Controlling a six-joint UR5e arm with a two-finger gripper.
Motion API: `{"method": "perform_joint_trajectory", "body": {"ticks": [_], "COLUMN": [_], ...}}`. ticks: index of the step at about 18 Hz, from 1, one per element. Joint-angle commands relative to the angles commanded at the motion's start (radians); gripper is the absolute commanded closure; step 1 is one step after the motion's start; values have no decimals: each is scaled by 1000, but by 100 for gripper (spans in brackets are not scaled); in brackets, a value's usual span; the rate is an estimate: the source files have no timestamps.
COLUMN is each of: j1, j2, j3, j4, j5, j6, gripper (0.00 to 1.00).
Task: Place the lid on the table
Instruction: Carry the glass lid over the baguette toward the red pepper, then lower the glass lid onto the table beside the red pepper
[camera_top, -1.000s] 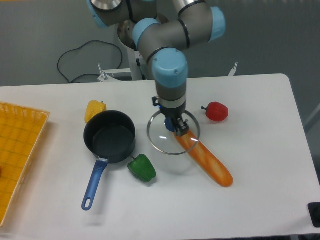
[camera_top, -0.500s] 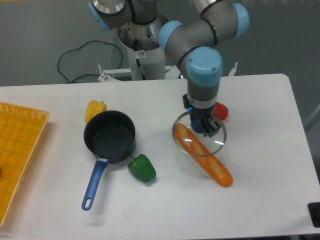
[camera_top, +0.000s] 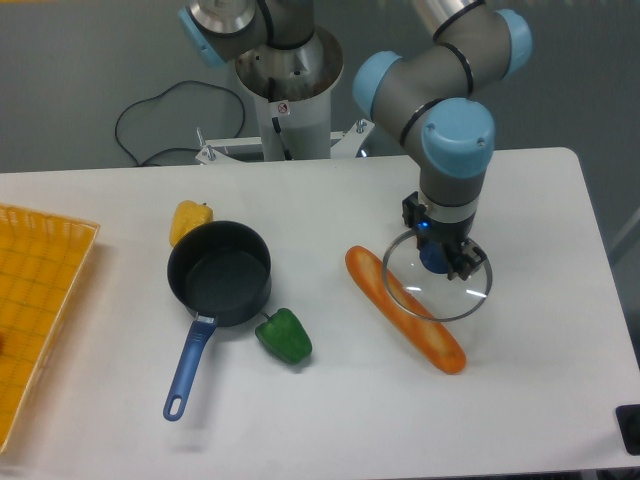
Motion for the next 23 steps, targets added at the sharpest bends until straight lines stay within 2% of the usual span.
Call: {"method": "perform_joint_trajectory", "body": {"ticks": [9,13,23], "j1": [26,43,77], "j2": [-48,-72,-117], "j3": [5,8,40], "j4": [6,37,45], "j5": [2,2,2], "j6": [9,20,75], "gripper": [35,35,35]}}
